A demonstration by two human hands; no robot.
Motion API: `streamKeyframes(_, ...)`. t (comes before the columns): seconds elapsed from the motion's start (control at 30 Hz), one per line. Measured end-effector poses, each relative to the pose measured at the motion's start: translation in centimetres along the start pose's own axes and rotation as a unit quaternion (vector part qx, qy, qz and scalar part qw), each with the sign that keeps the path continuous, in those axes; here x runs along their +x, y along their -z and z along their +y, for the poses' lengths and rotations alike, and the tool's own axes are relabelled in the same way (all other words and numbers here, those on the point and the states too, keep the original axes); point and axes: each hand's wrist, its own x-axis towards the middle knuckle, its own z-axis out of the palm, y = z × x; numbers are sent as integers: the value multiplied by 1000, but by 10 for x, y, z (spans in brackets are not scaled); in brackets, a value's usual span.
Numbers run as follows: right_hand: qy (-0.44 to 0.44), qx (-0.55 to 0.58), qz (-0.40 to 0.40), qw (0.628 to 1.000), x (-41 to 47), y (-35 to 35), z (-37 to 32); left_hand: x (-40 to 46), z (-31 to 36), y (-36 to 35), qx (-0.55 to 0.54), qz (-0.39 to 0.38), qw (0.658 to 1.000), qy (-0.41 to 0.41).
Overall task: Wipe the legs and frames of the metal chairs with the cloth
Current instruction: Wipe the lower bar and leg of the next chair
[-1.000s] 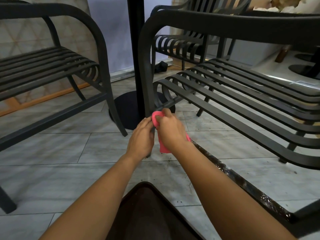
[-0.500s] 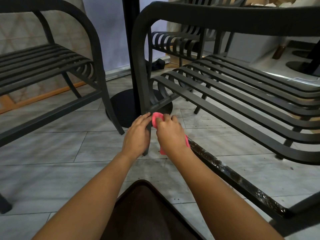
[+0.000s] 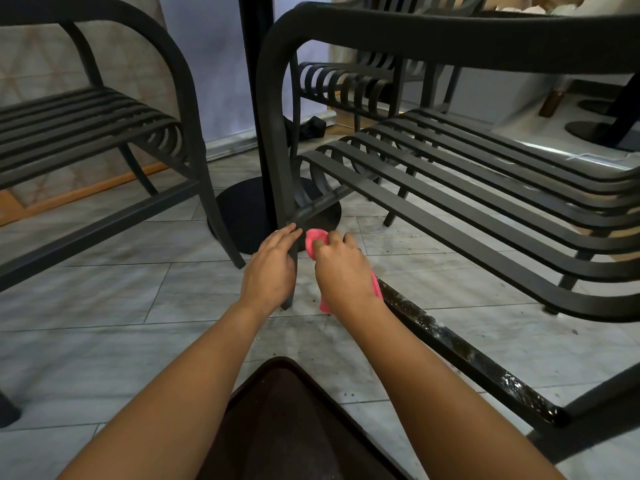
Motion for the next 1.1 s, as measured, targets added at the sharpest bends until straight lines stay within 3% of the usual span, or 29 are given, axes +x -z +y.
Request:
streamKeyframes(0.4,-7,13,-2,1000,-18,5,12,-3,9,6,12,-36,999,19)
streamKeyframes(0.53,-11,70,-9,997,-18,14,19,-4,15,11,15,-48,998,26)
streamKeyframes(0.77,-57,157,86,982,-24,37,41,-12,23,13,17,-43,999,-14)
streamKeyframes(0.97,-25,148,81,985,-7,24,27,-17,30,5,18,-45,998,-27)
streamKeyframes(1.1,-25,30,33,999,-6,-3,12,-21,25,2,19,-56,998,-19)
